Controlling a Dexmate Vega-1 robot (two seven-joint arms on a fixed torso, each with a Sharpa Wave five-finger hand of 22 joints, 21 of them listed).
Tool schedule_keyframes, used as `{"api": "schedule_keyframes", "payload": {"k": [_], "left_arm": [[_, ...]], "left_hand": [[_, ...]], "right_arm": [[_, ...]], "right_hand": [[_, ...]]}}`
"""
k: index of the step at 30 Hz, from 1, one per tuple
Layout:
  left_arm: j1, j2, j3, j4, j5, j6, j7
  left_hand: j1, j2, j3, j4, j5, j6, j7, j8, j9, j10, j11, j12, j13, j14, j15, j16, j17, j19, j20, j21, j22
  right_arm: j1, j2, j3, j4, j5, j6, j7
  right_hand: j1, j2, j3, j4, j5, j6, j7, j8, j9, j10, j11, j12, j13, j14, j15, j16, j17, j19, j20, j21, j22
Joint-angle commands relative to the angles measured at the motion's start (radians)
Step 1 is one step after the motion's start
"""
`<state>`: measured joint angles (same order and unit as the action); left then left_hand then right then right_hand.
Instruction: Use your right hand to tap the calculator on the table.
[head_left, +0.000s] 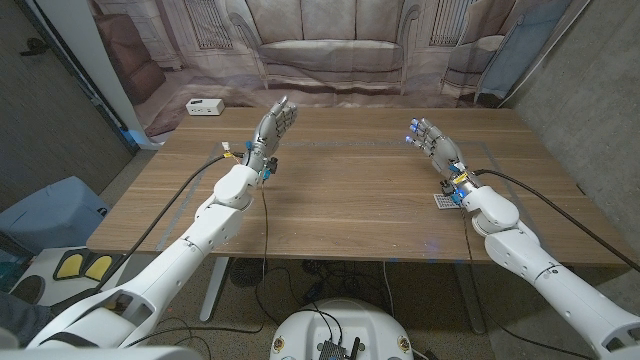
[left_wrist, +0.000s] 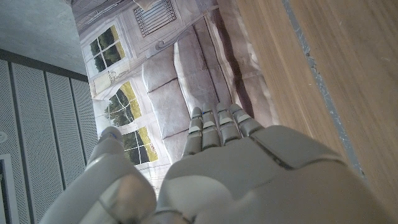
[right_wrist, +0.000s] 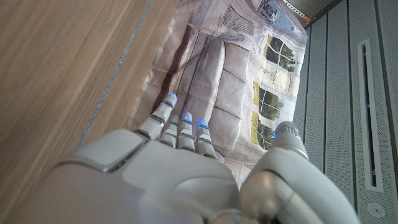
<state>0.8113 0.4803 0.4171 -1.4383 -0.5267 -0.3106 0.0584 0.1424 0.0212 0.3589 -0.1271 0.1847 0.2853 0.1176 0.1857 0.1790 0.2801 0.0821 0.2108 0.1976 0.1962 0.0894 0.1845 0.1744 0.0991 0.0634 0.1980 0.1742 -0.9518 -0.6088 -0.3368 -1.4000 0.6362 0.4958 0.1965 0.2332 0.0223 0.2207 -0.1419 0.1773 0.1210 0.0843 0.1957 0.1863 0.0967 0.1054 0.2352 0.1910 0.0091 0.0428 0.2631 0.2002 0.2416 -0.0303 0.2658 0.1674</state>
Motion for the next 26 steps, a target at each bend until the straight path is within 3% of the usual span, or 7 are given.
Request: {"api": "schedule_keyframes", "payload": {"k": [1, 6, 17, 26], "left_arm": [[0.019, 0.016, -0.011, -0.036, -0.037, 0.075, 0.021], [0.013, 0.017, -0.007, -0.008, -0.041, 0.056, -0.009], [0.062, 0.036, -0.035, -0.080, -0.030, 0.046, 0.051], [0.079, 0.044, -0.047, -0.078, -0.039, 0.035, 0.048]], "left_hand": [[0.009, 0.003, 0.003, -0.003, 0.000, -0.005, 0.001, 0.000, 0.004, -0.003, 0.002, -0.001, 0.005, -0.009, -0.001, -0.002, 0.005, -0.005, -0.001, -0.006, 0.004], [0.009, 0.003, 0.003, -0.002, -0.001, -0.008, 0.002, -0.001, 0.004, -0.005, 0.001, -0.002, 0.005, -0.011, 0.000, -0.002, 0.005, -0.006, 0.000, -0.006, 0.004], [0.009, 0.004, 0.003, -0.002, -0.001, 0.001, 0.004, 0.004, 0.004, 0.002, 0.004, 0.002, 0.005, -0.006, -0.001, 0.001, 0.005, -0.005, -0.001, -0.005, 0.004], [0.008, 0.005, 0.002, -0.001, -0.001, 0.003, 0.003, 0.005, 0.004, 0.005, 0.000, 0.003, 0.005, -0.003, -0.003, 0.003, 0.005, -0.005, 0.000, -0.004, 0.004]], "right_arm": [[0.040, 0.035, -0.015, 0.062, 0.071, -0.009, 0.091], [0.051, 0.045, -0.017, 0.088, 0.066, 0.009, 0.106], [0.075, 0.048, -0.020, 0.100, 0.071, -0.002, 0.128], [0.063, 0.047, -0.023, 0.079, 0.063, -0.018, 0.101]], "right_hand": [[-0.001, -0.013, -0.007, 0.000, 0.004, 0.003, 0.003, 0.001, 0.002, 0.007, 0.012, -0.002, 0.001, 0.007, 0.013, -0.002, 0.002, 0.015, 0.003, -0.003, 0.002], [-0.008, -0.020, -0.013, 0.002, 0.005, 0.014, 0.009, 0.005, 0.002, 0.019, 0.016, -0.001, 0.000, 0.020, 0.016, 0.000, 0.002, 0.028, 0.008, -0.003, 0.002], [-0.012, -0.026, -0.018, 0.004, 0.007, 0.014, 0.011, 0.004, 0.002, 0.019, 0.020, -0.005, 0.000, 0.017, 0.019, -0.006, 0.003, 0.023, 0.011, -0.012, 0.002], [-0.015, -0.025, -0.019, 0.007, 0.008, 0.017, 0.011, 0.005, 0.002, 0.020, 0.023, -0.007, 0.000, 0.017, 0.021, -0.008, 0.003, 0.022, 0.013, -0.016, 0.002]]}}
